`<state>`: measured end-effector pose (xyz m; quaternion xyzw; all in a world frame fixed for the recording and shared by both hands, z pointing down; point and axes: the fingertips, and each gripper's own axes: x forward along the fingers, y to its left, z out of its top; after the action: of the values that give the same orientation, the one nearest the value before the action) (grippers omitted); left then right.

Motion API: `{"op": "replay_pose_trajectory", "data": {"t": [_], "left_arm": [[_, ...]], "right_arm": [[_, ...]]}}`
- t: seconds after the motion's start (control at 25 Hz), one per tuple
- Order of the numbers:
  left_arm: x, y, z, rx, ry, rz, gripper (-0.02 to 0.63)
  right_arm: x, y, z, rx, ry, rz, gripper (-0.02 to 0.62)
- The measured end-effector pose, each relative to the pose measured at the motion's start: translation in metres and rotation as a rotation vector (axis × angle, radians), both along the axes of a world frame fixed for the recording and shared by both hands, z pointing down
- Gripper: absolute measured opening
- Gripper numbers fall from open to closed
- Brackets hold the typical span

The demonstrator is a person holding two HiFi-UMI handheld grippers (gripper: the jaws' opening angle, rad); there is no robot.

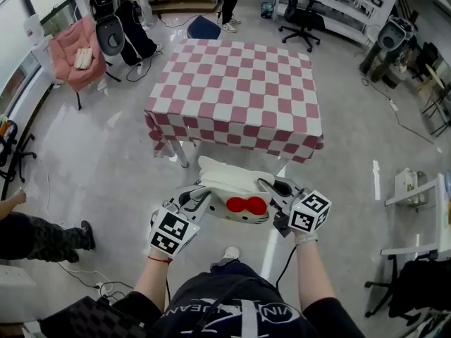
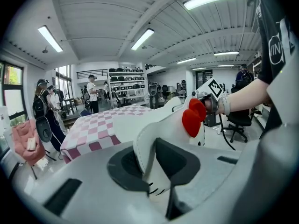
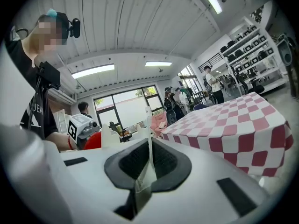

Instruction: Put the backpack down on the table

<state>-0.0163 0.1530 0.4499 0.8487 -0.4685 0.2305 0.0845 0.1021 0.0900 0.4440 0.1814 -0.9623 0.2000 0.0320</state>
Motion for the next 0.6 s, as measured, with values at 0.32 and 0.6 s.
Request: {"op": "replay_pose_trajectory", "data": {"t": [0.32, 0.6], "left_arm": [[-0.002, -0.033, 0.003, 0.017, 0.0, -0.041, 0.063], [-0.017, -0.057, -0.001, 0.02, -0.003, -0.045, 0.063]], "right_arm": [[-0.005, -0.039, 0.0, 0.014, 0.006, -0.036, 0.012], [-0.02, -0.063, -0.002, 0.012, 0.001, -0.04, 0.012]]}}
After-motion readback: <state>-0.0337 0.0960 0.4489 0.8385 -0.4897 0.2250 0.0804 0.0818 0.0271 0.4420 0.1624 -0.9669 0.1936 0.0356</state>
